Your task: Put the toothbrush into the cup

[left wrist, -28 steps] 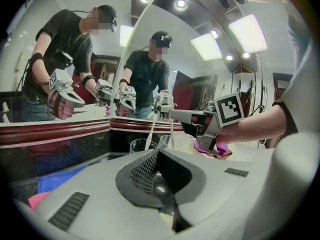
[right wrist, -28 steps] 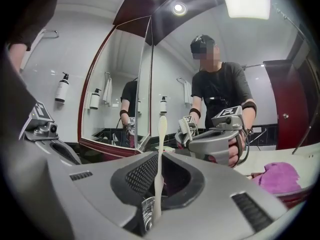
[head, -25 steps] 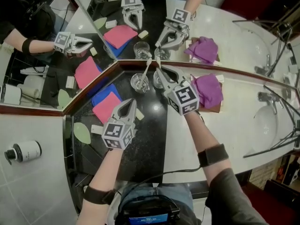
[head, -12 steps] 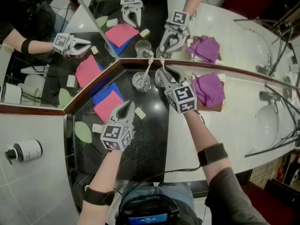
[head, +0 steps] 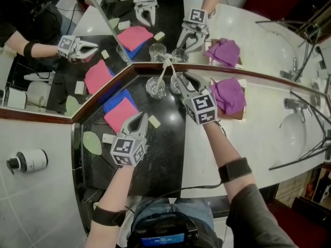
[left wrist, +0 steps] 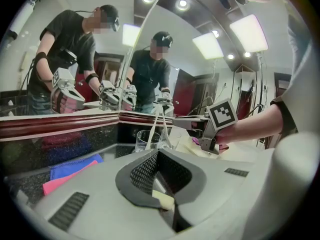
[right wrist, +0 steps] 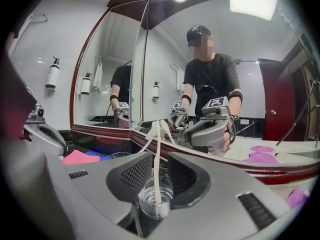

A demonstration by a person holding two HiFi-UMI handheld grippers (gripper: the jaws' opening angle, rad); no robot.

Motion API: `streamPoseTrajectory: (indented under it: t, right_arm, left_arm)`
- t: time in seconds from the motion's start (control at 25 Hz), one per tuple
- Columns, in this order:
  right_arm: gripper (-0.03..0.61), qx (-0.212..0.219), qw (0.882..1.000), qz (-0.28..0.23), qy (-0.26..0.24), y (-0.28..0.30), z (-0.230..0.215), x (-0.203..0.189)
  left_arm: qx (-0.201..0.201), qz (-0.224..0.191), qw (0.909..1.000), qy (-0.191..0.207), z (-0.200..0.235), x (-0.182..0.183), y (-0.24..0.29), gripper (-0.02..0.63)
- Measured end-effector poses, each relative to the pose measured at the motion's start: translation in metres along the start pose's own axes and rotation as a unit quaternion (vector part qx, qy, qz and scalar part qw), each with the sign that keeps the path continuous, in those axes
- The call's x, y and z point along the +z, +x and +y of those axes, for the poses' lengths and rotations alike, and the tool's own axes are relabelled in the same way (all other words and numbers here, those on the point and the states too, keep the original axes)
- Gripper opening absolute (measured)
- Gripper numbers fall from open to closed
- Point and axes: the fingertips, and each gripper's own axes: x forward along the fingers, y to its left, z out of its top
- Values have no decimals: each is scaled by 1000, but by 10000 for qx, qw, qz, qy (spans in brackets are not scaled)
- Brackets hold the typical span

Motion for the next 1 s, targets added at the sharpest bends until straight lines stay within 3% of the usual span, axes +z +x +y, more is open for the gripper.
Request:
streamPoseTrajectory:
  t: [0.36,0.72,1.0]
  right_arm:
    - [114,29,10000,78,18,-67,15,24]
    - [23,194,9996,222,-42,-149,42,38]
    - [18,72,9998,140,84,-210,41,41]
  left_arm:
    - [31,-123,9999,-1,-24,18,-38,0]
    - [182,-223,9996,37,-44,29,-89,0]
    - [241,-291,9993,56,-53,31,-116,0]
